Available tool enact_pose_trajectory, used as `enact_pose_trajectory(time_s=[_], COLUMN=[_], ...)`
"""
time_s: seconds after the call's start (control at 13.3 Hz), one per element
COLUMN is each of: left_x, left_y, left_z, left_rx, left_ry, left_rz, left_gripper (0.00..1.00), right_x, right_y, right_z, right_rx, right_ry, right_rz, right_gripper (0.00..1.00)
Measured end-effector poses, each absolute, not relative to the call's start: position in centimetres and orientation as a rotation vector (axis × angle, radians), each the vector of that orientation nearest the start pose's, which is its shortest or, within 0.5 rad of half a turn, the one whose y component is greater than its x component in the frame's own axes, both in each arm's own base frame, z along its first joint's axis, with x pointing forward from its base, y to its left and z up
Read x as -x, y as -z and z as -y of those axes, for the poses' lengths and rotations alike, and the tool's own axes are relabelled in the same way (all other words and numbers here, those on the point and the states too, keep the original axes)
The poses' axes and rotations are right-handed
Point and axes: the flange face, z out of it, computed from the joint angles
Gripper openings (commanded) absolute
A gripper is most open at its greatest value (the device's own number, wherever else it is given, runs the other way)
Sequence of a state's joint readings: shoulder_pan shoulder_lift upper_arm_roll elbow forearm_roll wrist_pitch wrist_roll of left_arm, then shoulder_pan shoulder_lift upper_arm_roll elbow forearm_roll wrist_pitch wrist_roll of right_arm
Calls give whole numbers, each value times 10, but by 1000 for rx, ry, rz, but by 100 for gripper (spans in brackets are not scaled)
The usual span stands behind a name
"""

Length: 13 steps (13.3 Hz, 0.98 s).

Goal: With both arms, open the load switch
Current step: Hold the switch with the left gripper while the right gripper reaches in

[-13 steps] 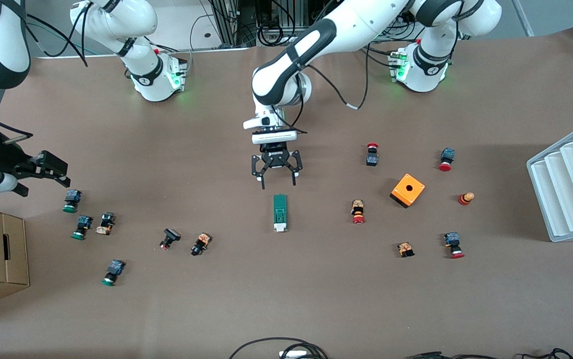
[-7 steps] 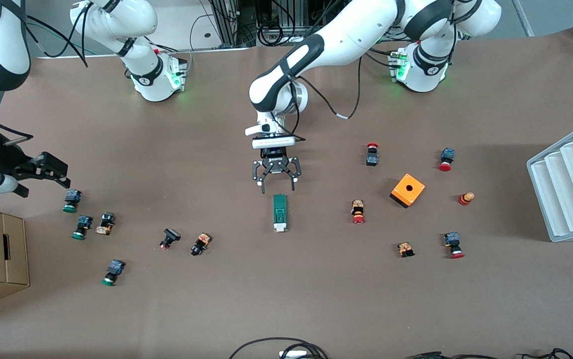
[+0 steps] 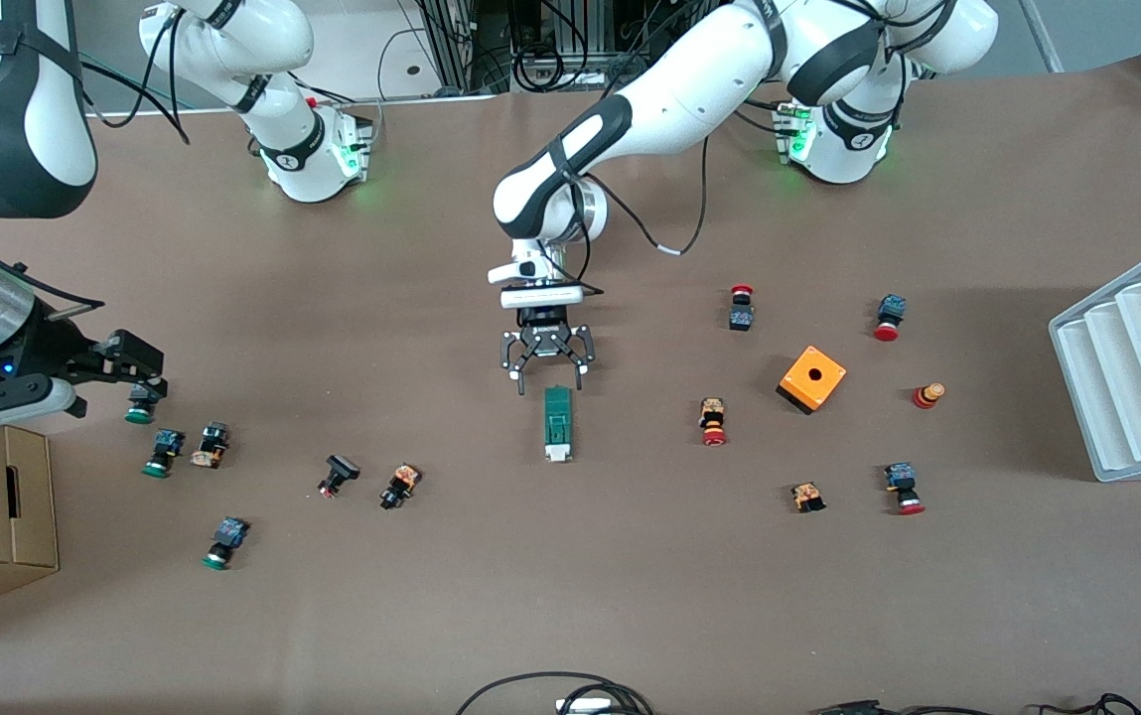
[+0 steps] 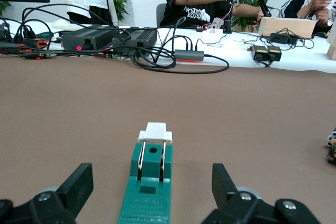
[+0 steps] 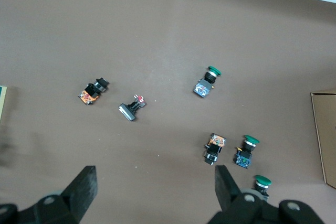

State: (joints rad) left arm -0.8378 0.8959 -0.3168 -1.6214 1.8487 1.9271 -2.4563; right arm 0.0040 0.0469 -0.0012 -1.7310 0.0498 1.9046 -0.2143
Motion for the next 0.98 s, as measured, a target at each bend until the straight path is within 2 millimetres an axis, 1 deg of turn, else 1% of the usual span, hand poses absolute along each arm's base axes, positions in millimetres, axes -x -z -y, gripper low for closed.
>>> enact_pose_trajectory(time_s=[0.3, 0.45, 0.68, 0.83, 0.98], left_x=[-359, -360, -361, -361, -362], left_y=[-101, -94, -88, -82, -76], left_z=[577, 578, 578, 577, 575], left_rx=[2559, 2559, 2558, 2552, 2536], left_ry=[1784, 1782, 1780, 1788, 1789], left_rz=[167, 168, 165, 149, 155], left_gripper=[100, 100, 100, 100, 100], right_x=[-592, -593, -595, -600, -606], right_y=[-538, -532, -528, -520, -507], right_z=[-21, -19, -17, -21, -22], right_rx=[3078, 3079, 3067, 3029, 3024], right_ry=[133, 118, 110, 112, 98], right_rz=[355, 351, 332, 307, 245], right_gripper=[100, 100, 100, 100, 100])
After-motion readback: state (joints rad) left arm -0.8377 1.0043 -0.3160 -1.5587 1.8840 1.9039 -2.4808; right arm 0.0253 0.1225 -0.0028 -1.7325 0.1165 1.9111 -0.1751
